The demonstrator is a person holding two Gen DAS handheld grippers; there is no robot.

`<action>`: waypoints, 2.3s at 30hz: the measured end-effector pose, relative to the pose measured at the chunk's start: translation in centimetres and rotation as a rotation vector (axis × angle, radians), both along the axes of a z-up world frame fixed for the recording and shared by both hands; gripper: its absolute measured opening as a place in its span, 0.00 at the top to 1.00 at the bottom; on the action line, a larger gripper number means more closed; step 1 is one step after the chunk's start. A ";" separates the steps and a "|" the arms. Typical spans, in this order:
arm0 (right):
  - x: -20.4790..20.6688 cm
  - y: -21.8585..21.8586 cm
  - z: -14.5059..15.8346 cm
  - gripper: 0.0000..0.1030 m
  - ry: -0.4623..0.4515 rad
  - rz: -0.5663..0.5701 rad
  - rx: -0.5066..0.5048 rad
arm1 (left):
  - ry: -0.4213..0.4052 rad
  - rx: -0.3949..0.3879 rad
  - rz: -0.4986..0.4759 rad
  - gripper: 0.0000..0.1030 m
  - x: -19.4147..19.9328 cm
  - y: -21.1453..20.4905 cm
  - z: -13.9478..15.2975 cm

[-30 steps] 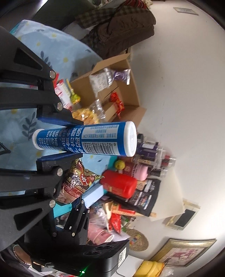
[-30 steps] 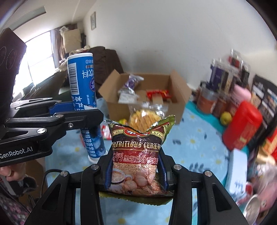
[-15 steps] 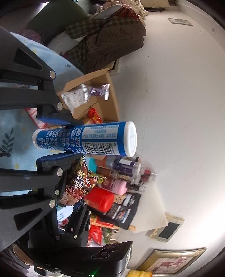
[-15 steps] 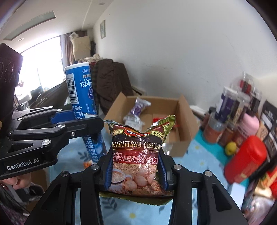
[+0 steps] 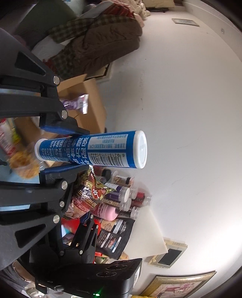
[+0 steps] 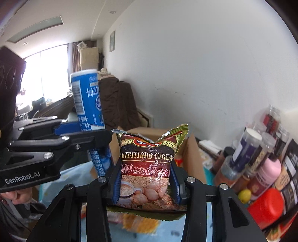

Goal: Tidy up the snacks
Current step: 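Lift the tube and cereal bag and carry both over the cardboard box, then lower the tube and cereal bag into the box and open both tools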

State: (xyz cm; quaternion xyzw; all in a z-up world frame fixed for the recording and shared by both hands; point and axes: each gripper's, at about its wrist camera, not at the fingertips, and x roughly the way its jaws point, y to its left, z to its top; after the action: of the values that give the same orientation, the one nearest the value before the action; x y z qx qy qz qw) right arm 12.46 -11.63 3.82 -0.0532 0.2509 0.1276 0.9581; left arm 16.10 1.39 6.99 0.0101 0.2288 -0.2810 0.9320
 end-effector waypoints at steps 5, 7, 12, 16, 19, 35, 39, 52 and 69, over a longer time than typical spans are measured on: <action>3.6 -0.7 0.3 0.59 -0.008 -0.012 0.011 | -0.007 -0.014 -0.003 0.73 3.3 -0.3 0.1; 5.1 -0.9 0.3 0.59 -0.005 -0.015 0.021 | -0.004 -0.012 0.006 0.73 4.8 -0.4 0.1; 8.4 -1.1 0.1 0.59 0.009 -0.025 0.015 | -0.017 0.033 0.051 0.73 7.9 -1.0 -0.3; 10.6 -1.4 -1.0 0.59 0.037 -0.009 0.026 | 0.015 0.036 0.079 0.73 10.3 -1.1 -1.4; 12.3 -1.3 -2.5 0.59 0.072 0.001 0.038 | 0.027 0.072 0.117 0.73 11.8 -1.5 -2.7; 17.9 -1.9 -9.2 0.59 0.266 -0.041 0.009 | 0.240 0.157 0.111 0.73 17.0 -2.5 -9.7; 18.4 -1.7 -10.2 0.59 0.309 -0.040 0.006 | 0.281 0.173 0.124 0.73 17.9 -2.4 -10.8; 18.5 -1.9 -10.8 0.30 0.359 -0.070 0.005 | 0.294 0.288 0.147 0.72 16.7 -3.5 -10.4; 12.9 -2.3 -4.4 0.20 0.218 -0.118 -0.029 | 0.243 0.257 0.203 0.72 12.4 -2.8 -4.5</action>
State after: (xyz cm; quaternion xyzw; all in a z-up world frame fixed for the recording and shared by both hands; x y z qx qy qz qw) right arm 25.37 -13.94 -0.59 -0.0383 0.3581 0.0726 0.9301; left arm 28.50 -1.45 2.49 0.0717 0.3734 -0.1532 0.9121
